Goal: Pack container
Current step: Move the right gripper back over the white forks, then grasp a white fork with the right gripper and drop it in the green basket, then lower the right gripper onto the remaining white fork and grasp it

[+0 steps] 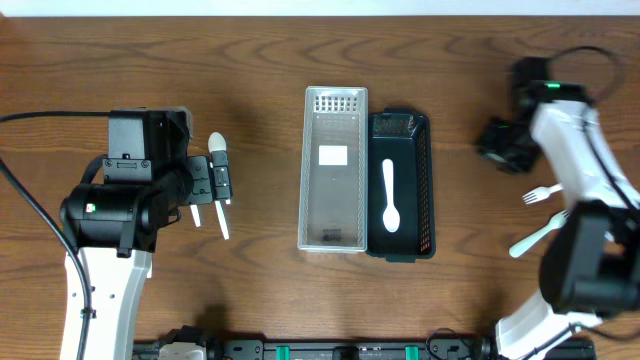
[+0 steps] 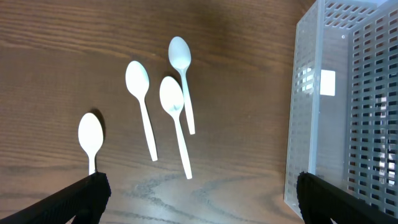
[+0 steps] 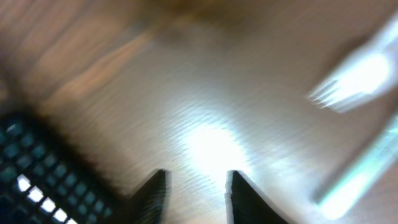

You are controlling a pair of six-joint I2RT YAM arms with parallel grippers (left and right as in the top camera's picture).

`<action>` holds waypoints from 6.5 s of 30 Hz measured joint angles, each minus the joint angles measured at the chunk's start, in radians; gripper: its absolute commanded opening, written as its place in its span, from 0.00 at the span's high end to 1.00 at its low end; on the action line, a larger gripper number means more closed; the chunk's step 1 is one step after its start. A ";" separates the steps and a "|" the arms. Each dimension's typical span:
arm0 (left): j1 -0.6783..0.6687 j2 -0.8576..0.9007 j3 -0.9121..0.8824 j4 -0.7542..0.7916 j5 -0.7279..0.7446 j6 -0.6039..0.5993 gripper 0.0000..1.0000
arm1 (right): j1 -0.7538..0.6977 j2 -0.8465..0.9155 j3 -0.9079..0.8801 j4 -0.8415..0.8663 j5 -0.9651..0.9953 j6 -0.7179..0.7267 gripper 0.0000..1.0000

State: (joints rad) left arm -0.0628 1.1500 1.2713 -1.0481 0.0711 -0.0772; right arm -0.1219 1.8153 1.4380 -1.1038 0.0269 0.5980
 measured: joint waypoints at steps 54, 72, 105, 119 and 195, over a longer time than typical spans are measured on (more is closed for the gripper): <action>0.000 0.000 0.000 0.000 0.000 0.000 0.02 | -0.284 0.207 -0.106 0.207 0.006 0.061 0.67; 0.000 0.000 0.000 0.000 0.000 0.000 0.02 | -0.233 0.160 -0.106 0.177 -0.002 0.026 0.81; 0.000 0.000 0.000 0.000 0.000 0.000 0.02 | 0.583 -0.089 -0.235 0.237 -0.030 0.068 0.50; 0.000 0.000 0.000 0.000 0.000 0.000 0.02 | 0.136 -0.295 0.024 -0.069 0.080 0.164 0.35; 0.000 0.009 0.000 0.000 0.000 0.000 0.02 | -0.390 0.017 -0.377 0.337 0.056 -0.129 0.85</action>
State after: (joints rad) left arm -0.0628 1.1587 1.2713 -1.0477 0.0711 -0.0772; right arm -0.5121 1.8324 1.0615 -0.7666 0.0834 0.4686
